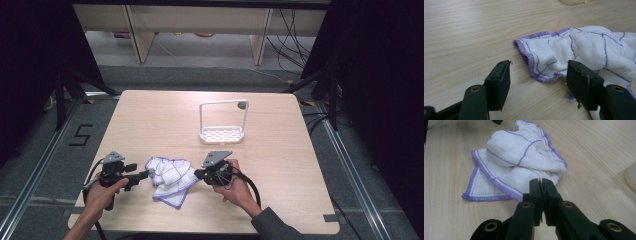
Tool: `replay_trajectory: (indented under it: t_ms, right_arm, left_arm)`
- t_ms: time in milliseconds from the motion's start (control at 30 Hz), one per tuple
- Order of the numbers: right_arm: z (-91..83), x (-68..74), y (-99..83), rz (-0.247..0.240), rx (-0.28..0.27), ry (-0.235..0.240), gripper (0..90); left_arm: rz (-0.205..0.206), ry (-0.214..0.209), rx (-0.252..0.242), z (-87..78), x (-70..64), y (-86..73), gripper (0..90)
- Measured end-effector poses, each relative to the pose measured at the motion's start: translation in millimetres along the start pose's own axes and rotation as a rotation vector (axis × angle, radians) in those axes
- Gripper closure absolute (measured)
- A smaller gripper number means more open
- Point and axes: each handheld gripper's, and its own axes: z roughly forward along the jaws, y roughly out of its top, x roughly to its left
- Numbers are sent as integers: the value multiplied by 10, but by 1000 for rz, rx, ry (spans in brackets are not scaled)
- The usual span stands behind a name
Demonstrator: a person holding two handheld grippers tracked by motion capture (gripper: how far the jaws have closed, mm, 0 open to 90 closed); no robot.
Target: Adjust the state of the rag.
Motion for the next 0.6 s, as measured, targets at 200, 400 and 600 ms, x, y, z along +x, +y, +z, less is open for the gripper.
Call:
replay_trajectory:
  t_ms: [200,400,600]
  right_arm:
    - [42,25,1,-4,1,7,872]
    - [34,13,-16,-18,4,-11,876]
    - [-243,-73,-92,3,7,-36,879]
  left_arm:
    - [46,-8,47,158,-59,61,533]
    - [112,-26,-9,227,-96,128,822]
    - [201,-56,-52,-24,-308,211,835]
